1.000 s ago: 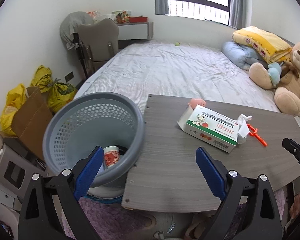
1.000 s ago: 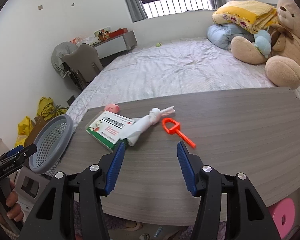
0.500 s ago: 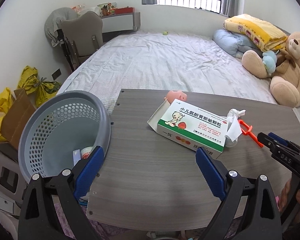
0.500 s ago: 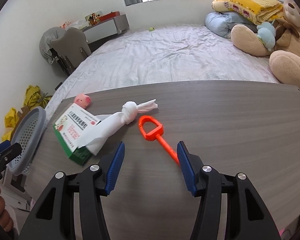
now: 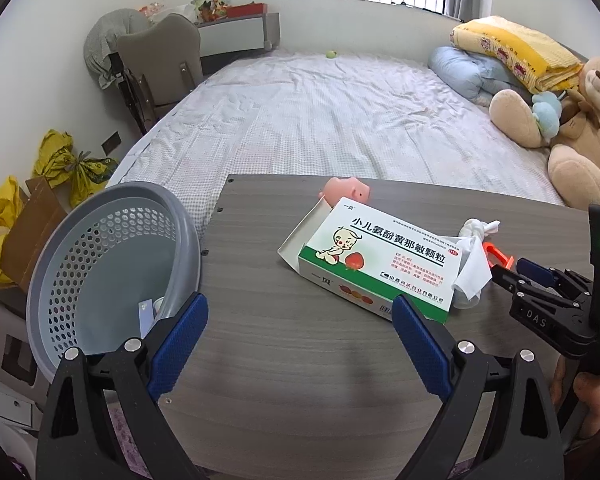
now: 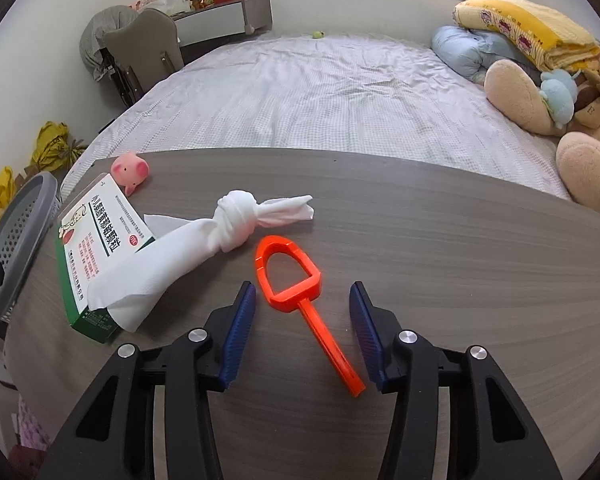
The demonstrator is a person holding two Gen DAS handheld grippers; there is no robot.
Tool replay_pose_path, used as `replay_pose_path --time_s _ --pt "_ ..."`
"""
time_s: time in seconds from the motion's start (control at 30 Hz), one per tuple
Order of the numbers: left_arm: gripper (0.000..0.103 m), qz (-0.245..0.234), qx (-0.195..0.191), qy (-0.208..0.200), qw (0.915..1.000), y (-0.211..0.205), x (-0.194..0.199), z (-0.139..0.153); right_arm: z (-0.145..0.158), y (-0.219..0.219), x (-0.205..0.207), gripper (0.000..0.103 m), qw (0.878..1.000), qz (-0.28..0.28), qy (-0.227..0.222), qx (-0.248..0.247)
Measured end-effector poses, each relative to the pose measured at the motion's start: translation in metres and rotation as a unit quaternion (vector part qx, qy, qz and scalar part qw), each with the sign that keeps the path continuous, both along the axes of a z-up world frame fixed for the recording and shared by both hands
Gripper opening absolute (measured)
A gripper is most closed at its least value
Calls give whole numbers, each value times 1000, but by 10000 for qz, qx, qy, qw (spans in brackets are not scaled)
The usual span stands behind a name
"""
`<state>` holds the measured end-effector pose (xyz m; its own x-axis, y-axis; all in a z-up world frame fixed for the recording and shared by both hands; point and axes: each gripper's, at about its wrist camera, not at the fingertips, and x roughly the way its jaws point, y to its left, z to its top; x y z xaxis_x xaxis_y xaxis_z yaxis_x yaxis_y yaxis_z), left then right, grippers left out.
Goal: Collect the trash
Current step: 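Grasp the orange plastic scoop with the right gripper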
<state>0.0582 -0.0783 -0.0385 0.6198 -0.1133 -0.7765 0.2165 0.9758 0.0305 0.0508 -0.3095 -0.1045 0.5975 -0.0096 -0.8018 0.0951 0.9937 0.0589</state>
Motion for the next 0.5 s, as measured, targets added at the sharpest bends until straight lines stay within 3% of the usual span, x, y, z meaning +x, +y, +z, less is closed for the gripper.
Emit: replay_pose_path --time_s 0.07,0.1,0.5 --pt "91 -5 -8 1 10000 -3 0 0 0 2 0 30 10000 45 -35 -80" --pt "91 -11 -11 2 10000 -4 1 0 -1 5 -1 28 9999 69 -40 -134" --pt "91 -145 -38 3 9999 -36 12 -1 13 -19 -24 28 9980 -213 -334 486"
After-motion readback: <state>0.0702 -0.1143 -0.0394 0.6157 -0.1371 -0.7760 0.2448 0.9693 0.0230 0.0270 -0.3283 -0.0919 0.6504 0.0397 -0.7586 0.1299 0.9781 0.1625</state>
